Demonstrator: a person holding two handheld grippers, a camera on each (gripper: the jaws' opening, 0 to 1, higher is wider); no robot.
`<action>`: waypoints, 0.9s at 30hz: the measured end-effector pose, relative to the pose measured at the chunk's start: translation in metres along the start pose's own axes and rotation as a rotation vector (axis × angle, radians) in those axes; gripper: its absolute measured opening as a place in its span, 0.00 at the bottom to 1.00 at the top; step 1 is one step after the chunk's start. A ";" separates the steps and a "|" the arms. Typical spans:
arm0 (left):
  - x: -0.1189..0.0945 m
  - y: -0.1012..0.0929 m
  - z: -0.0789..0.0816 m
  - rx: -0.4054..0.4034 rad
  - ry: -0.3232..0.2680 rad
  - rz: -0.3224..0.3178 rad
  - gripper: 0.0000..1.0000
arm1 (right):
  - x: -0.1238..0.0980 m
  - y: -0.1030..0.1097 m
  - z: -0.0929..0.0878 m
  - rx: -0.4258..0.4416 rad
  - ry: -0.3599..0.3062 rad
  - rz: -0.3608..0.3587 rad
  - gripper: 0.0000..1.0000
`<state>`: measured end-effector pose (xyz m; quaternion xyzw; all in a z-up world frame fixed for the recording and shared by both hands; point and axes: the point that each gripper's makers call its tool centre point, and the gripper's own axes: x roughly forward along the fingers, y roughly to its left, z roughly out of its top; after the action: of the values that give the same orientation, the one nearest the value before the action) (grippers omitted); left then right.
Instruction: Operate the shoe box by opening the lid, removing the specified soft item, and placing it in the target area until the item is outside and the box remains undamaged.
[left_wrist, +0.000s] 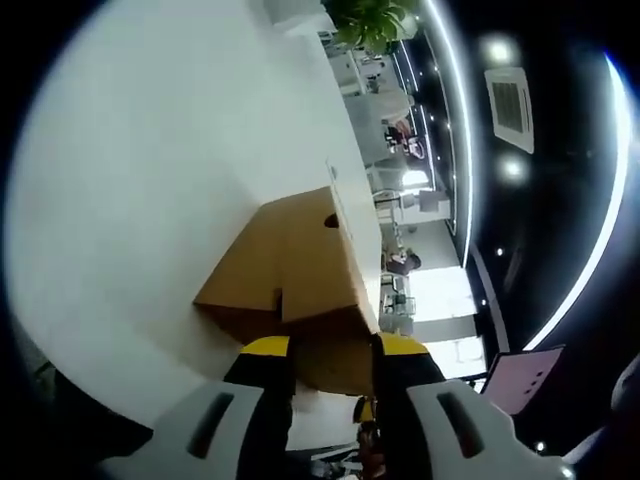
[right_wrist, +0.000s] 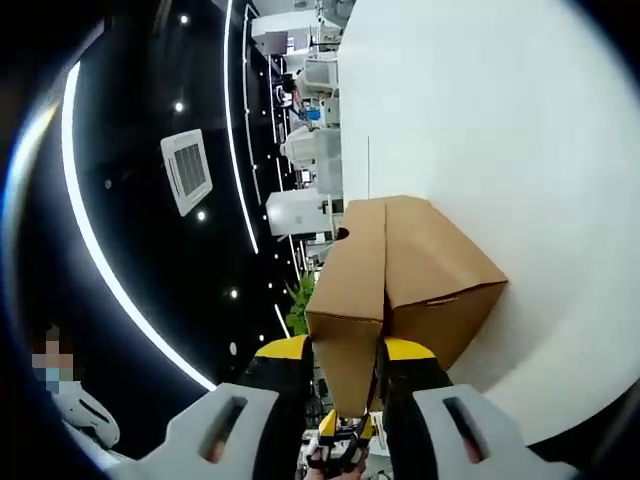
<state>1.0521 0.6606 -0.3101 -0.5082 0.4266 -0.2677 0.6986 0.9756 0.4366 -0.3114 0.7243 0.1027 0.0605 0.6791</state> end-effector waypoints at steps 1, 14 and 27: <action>0.000 0.002 0.001 0.001 -0.001 -0.004 0.30 | 0.001 0.001 0.001 0.000 0.001 0.000 0.25; -0.002 -0.008 0.004 0.069 0.011 -0.032 0.22 | 0.007 0.021 0.001 -0.019 0.007 0.074 0.23; -0.002 -0.024 0.011 0.128 -0.014 -0.071 0.18 | 0.012 0.040 0.002 -0.031 0.007 0.103 0.19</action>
<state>1.0624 0.6598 -0.2858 -0.4790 0.3855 -0.3155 0.7228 0.9903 0.4348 -0.2727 0.7176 0.0667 0.0996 0.6860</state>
